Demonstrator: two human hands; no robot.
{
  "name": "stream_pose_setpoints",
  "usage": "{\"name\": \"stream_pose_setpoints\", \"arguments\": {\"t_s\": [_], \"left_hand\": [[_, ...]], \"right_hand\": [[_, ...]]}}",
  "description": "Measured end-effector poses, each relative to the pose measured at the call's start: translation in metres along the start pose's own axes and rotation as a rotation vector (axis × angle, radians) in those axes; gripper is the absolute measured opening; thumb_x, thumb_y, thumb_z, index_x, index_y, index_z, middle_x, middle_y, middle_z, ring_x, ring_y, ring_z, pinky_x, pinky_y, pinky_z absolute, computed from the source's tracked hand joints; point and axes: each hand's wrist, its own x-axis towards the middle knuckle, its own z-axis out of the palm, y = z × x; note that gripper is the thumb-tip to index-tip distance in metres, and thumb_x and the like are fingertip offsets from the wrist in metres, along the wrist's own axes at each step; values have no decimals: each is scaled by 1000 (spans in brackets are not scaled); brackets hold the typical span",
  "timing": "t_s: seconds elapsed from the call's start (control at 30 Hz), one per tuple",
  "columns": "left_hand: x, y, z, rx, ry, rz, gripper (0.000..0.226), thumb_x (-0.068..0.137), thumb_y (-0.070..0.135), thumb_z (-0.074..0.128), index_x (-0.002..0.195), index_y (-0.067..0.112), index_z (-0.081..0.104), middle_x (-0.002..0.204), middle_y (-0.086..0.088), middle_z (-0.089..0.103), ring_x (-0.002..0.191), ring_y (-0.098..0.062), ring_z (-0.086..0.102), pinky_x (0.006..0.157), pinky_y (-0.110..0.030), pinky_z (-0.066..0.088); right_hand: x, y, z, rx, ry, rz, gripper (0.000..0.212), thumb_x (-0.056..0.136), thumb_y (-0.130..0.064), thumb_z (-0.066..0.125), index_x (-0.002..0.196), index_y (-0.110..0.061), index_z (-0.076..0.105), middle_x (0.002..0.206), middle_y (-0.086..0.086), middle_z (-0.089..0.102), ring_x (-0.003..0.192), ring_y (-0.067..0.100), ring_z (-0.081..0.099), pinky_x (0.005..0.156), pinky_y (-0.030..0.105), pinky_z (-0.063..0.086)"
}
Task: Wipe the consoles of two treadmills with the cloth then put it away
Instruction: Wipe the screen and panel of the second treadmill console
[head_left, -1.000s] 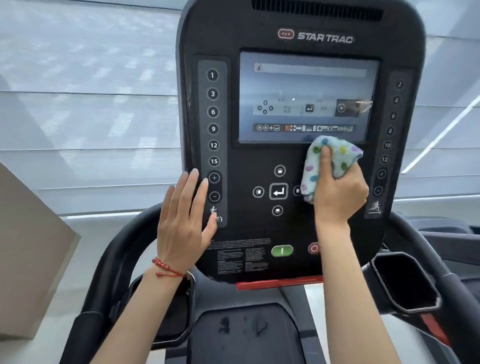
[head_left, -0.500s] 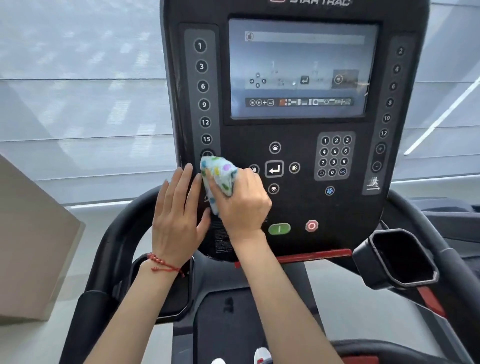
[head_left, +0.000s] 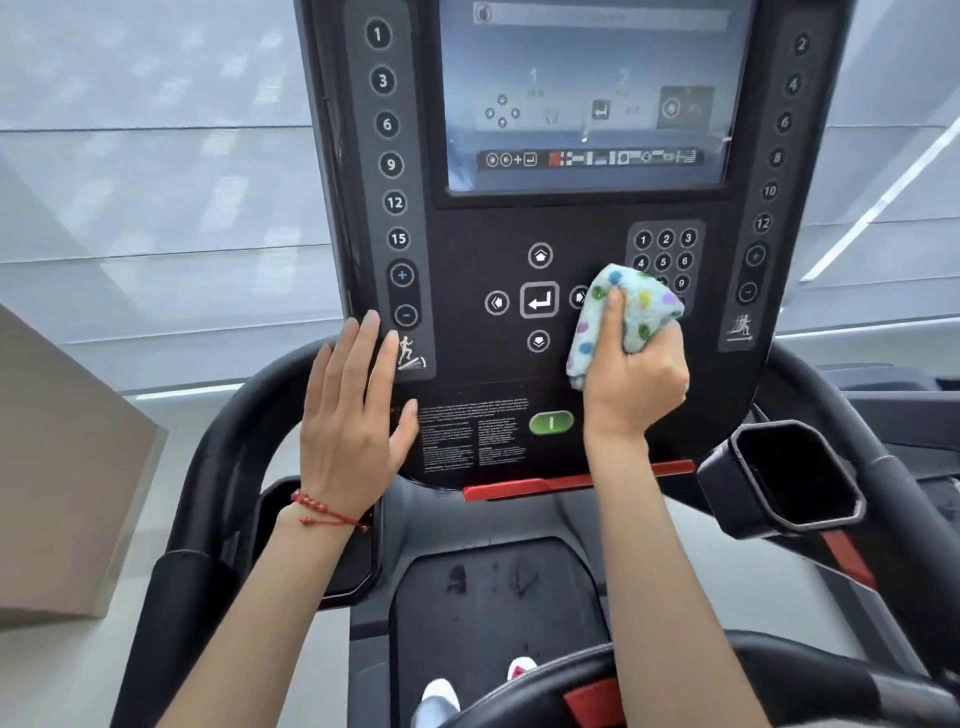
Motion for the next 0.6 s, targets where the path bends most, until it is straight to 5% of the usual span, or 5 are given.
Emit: {"name": "stream_pose_setpoints", "arguments": {"t_s": [0.13, 0.3, 0.6], "left_hand": [[-7, 0, -1, -8, -4, -2, 50, 86, 13, 58, 132, -4, 47, 141, -23, 40, 133, -35, 33, 108, -49, 31], [-17, 0, -2, -7, -30, 11, 51, 87, 14, 56, 132, -5, 46, 142, -24, 39, 134, -35, 32, 108, -50, 31], [-21, 15, 1, -16, -27, 1, 48, 89, 17, 54, 132, -4, 47, 140, -23, 40, 134, -36, 33, 109, -52, 28]], "right_hand": [[-39, -19, -1, 32, -103, -163, 54, 86, -50, 52, 61, -3, 53, 54, 9, 56, 45, 21, 55, 38, 27, 45], [-94, -39, -5, -5, -279, -380, 35, 83, -44, 57, 76, -14, 40, 55, 4, 50, 46, 17, 47, 40, 25, 33], [-65, -12, -16, -115, -224, -355, 45, 90, -51, 44, 69, -11, 41, 53, 5, 48, 44, 18, 47, 37, 26, 33]]}}
